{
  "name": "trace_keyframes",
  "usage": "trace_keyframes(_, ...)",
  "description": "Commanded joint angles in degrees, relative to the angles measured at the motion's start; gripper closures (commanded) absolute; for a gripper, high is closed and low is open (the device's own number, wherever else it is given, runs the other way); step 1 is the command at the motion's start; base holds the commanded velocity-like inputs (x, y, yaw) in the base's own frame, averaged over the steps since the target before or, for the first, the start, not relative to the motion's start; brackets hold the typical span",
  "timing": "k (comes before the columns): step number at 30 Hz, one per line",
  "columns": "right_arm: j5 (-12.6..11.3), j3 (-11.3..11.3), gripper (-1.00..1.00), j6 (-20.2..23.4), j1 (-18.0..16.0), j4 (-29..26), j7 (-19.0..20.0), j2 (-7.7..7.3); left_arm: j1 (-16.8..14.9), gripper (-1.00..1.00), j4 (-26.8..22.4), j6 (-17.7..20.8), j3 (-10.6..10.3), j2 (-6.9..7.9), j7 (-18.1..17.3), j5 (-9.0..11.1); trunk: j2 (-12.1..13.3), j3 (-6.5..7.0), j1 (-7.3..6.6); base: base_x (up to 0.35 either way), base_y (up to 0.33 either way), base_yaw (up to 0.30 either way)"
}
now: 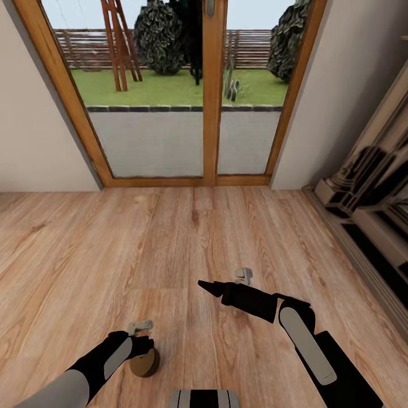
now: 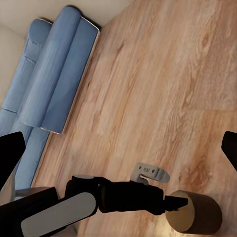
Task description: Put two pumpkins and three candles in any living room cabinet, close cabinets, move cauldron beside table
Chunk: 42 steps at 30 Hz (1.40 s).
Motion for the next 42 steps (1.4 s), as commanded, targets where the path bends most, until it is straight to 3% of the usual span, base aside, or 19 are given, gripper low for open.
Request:
trace_keyframes(1,0.0,0.0,-1.0,0.2,0.0,0.0,0.1,-0.03,0.0,-1.0,-0.2,0.1,-0.4,0.12,0.5,0.6,0.0,-0.04,-0.01,0.005,0.0,0.0)
trace_keyframes(6,0.0,0.0,-1.0,0.2,0.0,0.0,0.1,-0.03,0.0,-1.0,-0.2,0.1,-0.4,0.24,0.5,0.8,0.0,-0.04,-0.01,0.001,0.0,0.0)
trace_keyframes(15,-0.1,0.1,-1.0,0.2,0.0,-0.3,0.2,-0.14,0.0,-1.0,-0.2,-0.1,-0.4,0.19,0.5,0.8,-0.1,-2.04,0.22,0.0,0.0,0.0)
trace_keyframes(22,-1.0,0.4,-1.0,2.9,0.0,-0.6,3.5,-0.12,0.0,-1.0,-0.2,-0.1,-0.4,0.16,0.5,0.8,-0.2,-3.59,0.4,0.0,0.0,0.0)
trace_keyframes(27,-1.0,0.3,-1.0,4.3,0.0,-0.6,7.2,-0.17,0.0,-1.0,-0.2,-0.5,-0.4,0.05,0.5,0.7,-0.2,-3.59,0.4,0.0,0.0,0.0)
trace_keyframes(42,-1.0,0.2,-1.0,4.4,0.0,-0.6,7.6,-0.21,0.0,-1.0,-0.2,-0.5,-0.4,0.45,-0.7,0.9,-0.2,-3.59,0.4,0.0,0.0,0.0)
